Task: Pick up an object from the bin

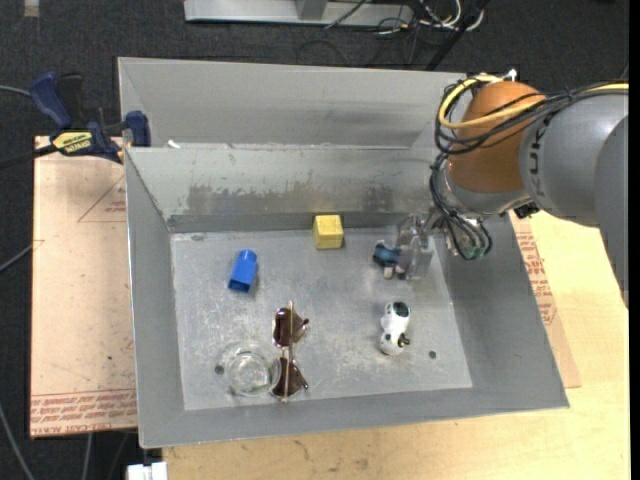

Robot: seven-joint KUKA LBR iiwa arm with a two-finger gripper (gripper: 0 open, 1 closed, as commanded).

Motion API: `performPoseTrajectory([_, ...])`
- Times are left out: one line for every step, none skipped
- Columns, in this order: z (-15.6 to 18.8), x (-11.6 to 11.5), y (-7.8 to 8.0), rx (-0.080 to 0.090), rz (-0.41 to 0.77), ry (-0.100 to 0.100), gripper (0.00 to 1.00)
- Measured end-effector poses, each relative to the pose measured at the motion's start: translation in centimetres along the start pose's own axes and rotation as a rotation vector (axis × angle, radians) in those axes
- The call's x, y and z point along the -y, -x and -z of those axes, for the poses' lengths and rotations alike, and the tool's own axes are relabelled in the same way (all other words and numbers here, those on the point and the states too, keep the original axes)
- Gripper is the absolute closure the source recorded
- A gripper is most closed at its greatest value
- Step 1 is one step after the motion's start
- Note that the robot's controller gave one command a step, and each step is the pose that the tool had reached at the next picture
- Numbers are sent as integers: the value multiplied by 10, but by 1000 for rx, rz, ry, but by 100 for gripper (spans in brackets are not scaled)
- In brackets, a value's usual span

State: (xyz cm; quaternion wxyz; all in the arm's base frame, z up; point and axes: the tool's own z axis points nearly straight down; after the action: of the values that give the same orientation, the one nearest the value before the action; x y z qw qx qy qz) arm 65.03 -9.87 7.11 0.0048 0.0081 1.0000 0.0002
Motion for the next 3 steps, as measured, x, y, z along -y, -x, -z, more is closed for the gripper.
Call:
performPoseTrajectory([2, 0, -1, -3, 0, 0, 100])
performPoseTrajectory([15, 0, -2, -11, 0, 1, 100])
performPoseTrajectory([38, 0, -2, -10, 0, 1, 100])
